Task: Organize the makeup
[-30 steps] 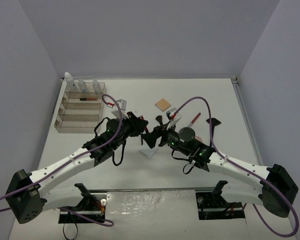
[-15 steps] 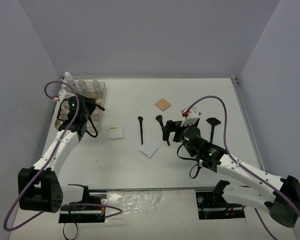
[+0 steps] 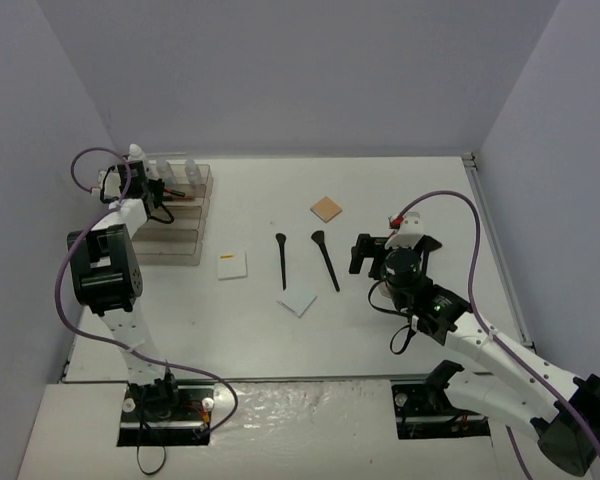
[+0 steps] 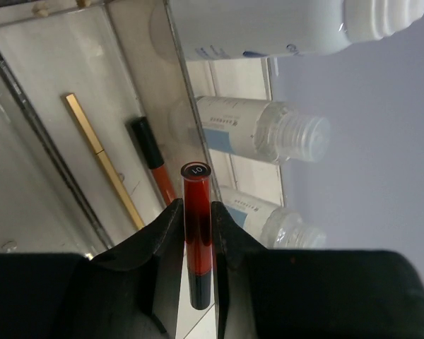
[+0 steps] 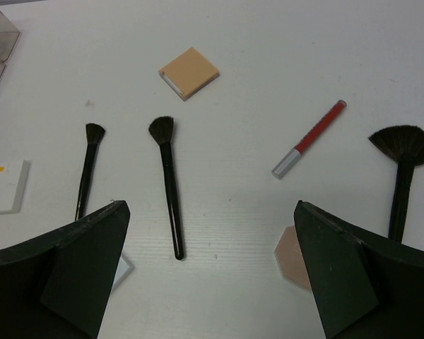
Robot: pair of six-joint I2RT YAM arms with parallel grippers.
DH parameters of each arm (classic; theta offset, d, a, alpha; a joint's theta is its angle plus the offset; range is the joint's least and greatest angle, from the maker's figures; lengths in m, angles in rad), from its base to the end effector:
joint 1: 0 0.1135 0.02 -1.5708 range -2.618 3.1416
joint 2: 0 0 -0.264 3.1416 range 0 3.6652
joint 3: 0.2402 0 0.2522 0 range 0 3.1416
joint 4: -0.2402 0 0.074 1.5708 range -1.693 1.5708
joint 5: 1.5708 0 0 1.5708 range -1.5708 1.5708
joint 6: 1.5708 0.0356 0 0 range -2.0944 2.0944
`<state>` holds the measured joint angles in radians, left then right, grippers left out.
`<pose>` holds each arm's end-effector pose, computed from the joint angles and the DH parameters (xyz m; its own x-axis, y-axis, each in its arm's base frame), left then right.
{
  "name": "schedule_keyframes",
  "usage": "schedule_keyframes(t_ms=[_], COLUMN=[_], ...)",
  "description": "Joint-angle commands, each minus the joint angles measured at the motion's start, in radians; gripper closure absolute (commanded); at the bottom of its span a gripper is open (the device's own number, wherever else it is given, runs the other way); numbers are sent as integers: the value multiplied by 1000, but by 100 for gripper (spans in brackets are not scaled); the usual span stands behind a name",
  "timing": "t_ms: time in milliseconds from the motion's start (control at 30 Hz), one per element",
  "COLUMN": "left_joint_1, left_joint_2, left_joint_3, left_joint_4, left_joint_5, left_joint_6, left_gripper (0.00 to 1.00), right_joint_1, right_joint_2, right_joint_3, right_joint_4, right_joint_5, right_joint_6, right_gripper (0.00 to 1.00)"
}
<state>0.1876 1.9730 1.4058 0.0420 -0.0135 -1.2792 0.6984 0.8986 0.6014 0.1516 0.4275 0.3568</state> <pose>0.4489 0.0857 0.2205 0.0480 -0.9657 -0.2552 -0.5287 0.1922 -0.8268 0.1724 0.1254 0.2903 -0.1988 0.2481 -0.9481 -0.2151 0.9328 0.2892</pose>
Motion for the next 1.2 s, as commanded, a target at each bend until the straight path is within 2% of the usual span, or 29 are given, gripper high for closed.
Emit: schedule_keyframes(t_ms=[0,133,233,300,433,567,733,867,933,1033,1167], left_joint_1=[4,4,4,4,6,7,-16,-85,-158,-268,-372], left_joint_2=[8,30,33,31,35,13,-143,-345,-470,-618,-858], left_joint_3=[145,150,152,151,166,182,178,80,15,-78,-232], left_joint_4=[-39,-100,-134,-135,-145,-150,-162,-143,-168,-216,-269], left_joint_5=[-46,-55,-60,-58,-42,-13,-4,-15,-36,-105,-118], left_joint_6=[-65,-124,-134,-133,-121,-83,91,358,510,701,826], left_gripper=[98,82,70,58,43,34,28,19,13,7,3], right_joint_1=[-13,-19,-20,-20,-22,-33,-102,-220,-290,-328,-348], right_joint_2=[-17,5,22,29,38,55,164,271,334,445,568], right_joint_3=[0,15,25,28,29,38,86,134,164,210,259], right_joint_4=[27,26,22,22,19,-8,-70,-91,-90,-89,-66], right_joint_5=[37,67,82,88,103,148,167,107,67,56,58], right_joint_6=[-26,-34,-34,-33,-35,-1,74,160,196,211,231], right_gripper=[0,0,0,0,0,0,0,0,2,6,12])
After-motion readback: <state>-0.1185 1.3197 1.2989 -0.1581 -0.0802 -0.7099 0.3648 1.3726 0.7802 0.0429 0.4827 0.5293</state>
